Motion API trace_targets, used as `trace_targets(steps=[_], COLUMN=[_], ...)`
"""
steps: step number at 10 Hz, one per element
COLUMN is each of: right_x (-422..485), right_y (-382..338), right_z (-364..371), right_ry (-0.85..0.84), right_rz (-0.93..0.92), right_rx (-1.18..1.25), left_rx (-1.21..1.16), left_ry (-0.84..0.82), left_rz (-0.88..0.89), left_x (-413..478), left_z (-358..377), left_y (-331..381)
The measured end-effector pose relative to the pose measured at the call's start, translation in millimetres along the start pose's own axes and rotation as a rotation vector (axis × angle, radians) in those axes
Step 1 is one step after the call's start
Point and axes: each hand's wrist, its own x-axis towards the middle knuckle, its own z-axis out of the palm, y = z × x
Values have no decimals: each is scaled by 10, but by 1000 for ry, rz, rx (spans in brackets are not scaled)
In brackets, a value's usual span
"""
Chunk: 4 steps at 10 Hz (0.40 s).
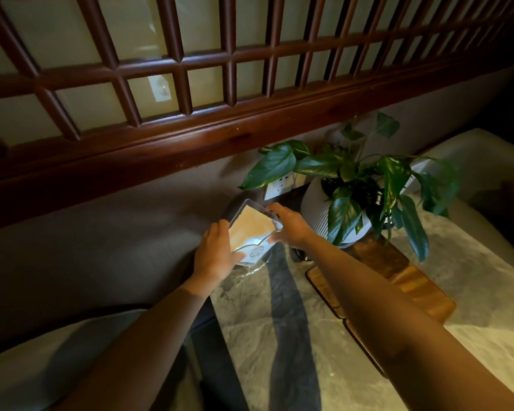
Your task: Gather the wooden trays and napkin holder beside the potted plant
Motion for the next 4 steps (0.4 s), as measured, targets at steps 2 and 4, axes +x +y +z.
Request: trace_targets(steps=[2,4], right_x=[-86,-219], right_y=[54,110], right_z=[92,158], right_ry=[70,121], right_rz=[20,4], right_rx=[82,143], left_rx=[45,219], left_ry=[-28,-9], left_rz=[19,39], left_x=[46,-7], left_z=[4,-15], left_y=[-1,-43])
